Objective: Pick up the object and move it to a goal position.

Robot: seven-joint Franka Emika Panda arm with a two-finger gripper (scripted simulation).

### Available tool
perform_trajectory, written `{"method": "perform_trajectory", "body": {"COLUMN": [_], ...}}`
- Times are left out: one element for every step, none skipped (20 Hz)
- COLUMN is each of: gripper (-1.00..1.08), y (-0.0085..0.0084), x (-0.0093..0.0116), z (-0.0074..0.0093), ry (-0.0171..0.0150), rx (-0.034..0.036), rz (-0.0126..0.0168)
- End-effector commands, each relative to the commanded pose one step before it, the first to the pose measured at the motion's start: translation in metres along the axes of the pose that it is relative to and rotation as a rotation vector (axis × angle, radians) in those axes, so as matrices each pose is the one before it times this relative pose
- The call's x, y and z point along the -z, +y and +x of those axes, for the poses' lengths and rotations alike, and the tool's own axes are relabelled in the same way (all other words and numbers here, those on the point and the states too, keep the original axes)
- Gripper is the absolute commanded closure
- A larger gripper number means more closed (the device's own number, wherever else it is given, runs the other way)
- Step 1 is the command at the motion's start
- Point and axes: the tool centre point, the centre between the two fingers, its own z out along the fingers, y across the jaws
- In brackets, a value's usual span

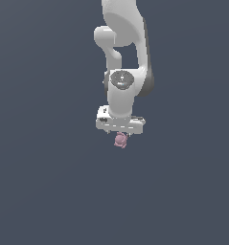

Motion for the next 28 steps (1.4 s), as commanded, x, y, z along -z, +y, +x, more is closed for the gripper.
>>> {"method": "perform_trajectory", "body": {"gripper": [-0.92, -0.92, -0.92, -0.92, -0.92, -0.92, -0.92, -0.92, -0.92, -0.92, -0.92, -0.92, -0.92, -0.92, -0.92, -0.92, -0.92, -0.92, -0.92, -0.92, -0.92, -0.92, -0.92, -0.92, -0.92, -0.92, -0.92, -0.92], "y": [-0.00432, -0.00131, -0.00115, -0.00100, -0.00088, -0.00074, -0.00063, -0.00052, -0.00044, -0.00034, -0.00025, -0.00018, -0.00011, 0.00001, 0.00004, -0.00001, -0.00004, -0.00007, 0.00017, -0.00012, 0.00024, -0.00016, 0.00019, 0.00006, 0.00006, 0.00007, 0.00007, -0.00019], "x": [-0.00969, -0.00325, -0.00297, -0.00269, -0.00243, -0.00216, -0.00190, -0.00164, -0.00138, -0.00113, -0.00087, -0.00062, -0.00037, -0.00012, 0.00050, -0.00034, -0.00103, -0.00171, -0.00234, -0.00306, -0.00365, -0.00437, -0.00493, -0.00552, -0.00524, -0.00458, -0.00391, -0.00328], "z": [-0.00526, -0.00192, -0.00181, -0.00168, -0.00155, -0.00141, -0.00126, -0.00110, -0.00094, -0.00078, -0.00060, -0.00043, -0.00026, -0.00007, 0.00027, -0.00002, -0.00005, -0.00008, -0.00003, -0.00016, -0.00008, -0.00025, -0.00016, -0.00023, -0.00019, -0.00011, -0.00001, -0.00001], "ry": [0.00213, 0.00058, 0.00053, 0.00048, 0.00044, 0.00039, 0.00035, 0.00030, 0.00025, 0.00021, 0.00016, 0.00012, 0.00007, 0.00003, -0.00076, 0.00000, 0.00000, 0.00000, 0.00008, 0.00000, 0.00012, 0.00000, 0.00012, 0.00008, 0.00008, 0.00008, 0.00008, 0.00000], "rx": [-0.04537, -0.01511, -0.01392, -0.01272, -0.01151, -0.01032, -0.00911, -0.00791, -0.00667, -0.00547, -0.00428, -0.00305, -0.00182, -0.00069, 0.00437, 0.00000, 0.00000, 0.00000, -0.00048, 0.00000, -0.00068, 0.00000, -0.00068, -0.00048, -0.00048, -0.00048, -0.00048, 0.00000], "rz": [0.00228, 0.00069, 0.00062, 0.00054, 0.00047, 0.00041, 0.00035, 0.00030, 0.00025, 0.00020, 0.00015, 0.00011, 0.00006, 0.00002, -0.00031, 0.00000, 0.00000, 0.00000, 0.00003, 0.00000, 0.00003, 0.00000, 0.00003, 0.00002, 0.00002, 0.00002, 0.00003, 0.00000]}}
